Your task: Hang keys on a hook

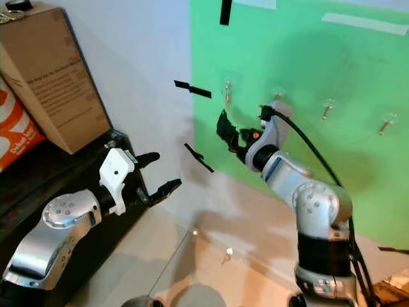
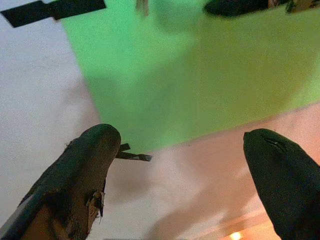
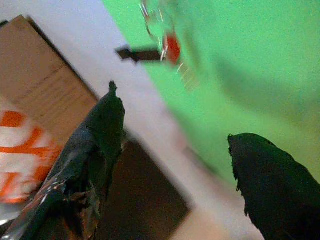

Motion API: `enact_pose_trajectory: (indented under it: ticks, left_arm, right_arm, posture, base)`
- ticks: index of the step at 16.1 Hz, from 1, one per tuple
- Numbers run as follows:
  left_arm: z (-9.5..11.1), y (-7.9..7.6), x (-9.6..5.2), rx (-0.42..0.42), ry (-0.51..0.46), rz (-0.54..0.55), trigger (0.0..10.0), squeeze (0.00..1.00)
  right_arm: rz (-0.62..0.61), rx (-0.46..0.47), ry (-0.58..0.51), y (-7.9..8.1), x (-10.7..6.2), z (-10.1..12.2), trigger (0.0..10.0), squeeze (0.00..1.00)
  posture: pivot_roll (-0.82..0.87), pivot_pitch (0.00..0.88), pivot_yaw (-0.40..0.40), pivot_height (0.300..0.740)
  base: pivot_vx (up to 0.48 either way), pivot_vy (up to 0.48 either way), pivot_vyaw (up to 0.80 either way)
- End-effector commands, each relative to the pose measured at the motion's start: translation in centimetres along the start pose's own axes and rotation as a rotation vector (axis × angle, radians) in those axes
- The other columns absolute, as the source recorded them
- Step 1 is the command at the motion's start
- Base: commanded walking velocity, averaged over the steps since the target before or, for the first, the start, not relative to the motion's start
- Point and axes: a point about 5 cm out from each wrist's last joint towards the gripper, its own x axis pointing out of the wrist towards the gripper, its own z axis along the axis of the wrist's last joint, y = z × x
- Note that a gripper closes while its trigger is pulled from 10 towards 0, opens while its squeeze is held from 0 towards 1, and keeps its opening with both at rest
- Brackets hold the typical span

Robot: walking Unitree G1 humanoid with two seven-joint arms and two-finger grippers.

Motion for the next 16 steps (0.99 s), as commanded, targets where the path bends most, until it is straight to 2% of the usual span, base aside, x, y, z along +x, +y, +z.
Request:
enact_pose_trajectory:
  ticks: [1,4,5,7,9,13,16]
  left_arm:
    - [0.0,0.2,-0.2,0.028,-0.003,0.045,10.0,0.00]
    - [0.1,0.2,0.1,0.034,-0.038,0.140,10.0,0.00]
    - [0.5,0.3,0.3,0.029,-0.064,0.156,10.0,0.00]
    - [1.2,0.4,0.7,0.021,-0.100,0.146,10.0,0.00]
    - [1.7,-0.3,1.1,-0.011,-0.135,0.043,10.0,0.00]
    - [2.6,-0.9,2.6,-0.103,-0.186,-0.066,10.0,0.00]
    - [2.8,-0.1,3.8,-0.143,-0.202,-0.060,10.0,0.00]
  right_arm:
    - [-0.020,-0.202,-0.121,0.6,-0.7,0.7,10.0,0.00]
    - [-0.075,-0.398,-0.221,0.8,-2.4,-0.3,10.0,0.00]
    - [-0.071,-0.417,-0.224,0.9,-2.6,-0.7,10.0,0.00]
    - [-0.061,-0.474,-0.202,1.0,-2.8,-1.6,10.0,0.00]
    - [0.005,-0.553,-0.204,1.9,-2.8,-2.3,10.0,0.00]
    - [0.126,-0.589,-0.211,3.5,-2.6,-2.1,10.0,0.00]
    - [0.227,-0.571,-0.212,4.8,-2.8,-2.0,10.0,0.00]
  posture:
    - [-0.01,0.000,0.036,0.740]
    - [-0.02,0.000,0.032,0.740]
    - [-0.02,0.000,0.032,0.740]
    - [-0.02,0.000,0.038,0.740]
    - [-0.03,0.000,0.046,0.740]
    - [-0.02,0.000,0.038,0.740]
    - [-0.03,0.000,0.041,0.740]
  base:
    - [0.000,0.000,0.00]
    - [0.000,0.000,0.00]
    - [0.000,0.000,0.00]
    - [0.000,0.000,0.00]
    - [0.000,0.000,0.00]
    - [0.000,0.000,0.00]
    - [0.000,0.000,0.00]
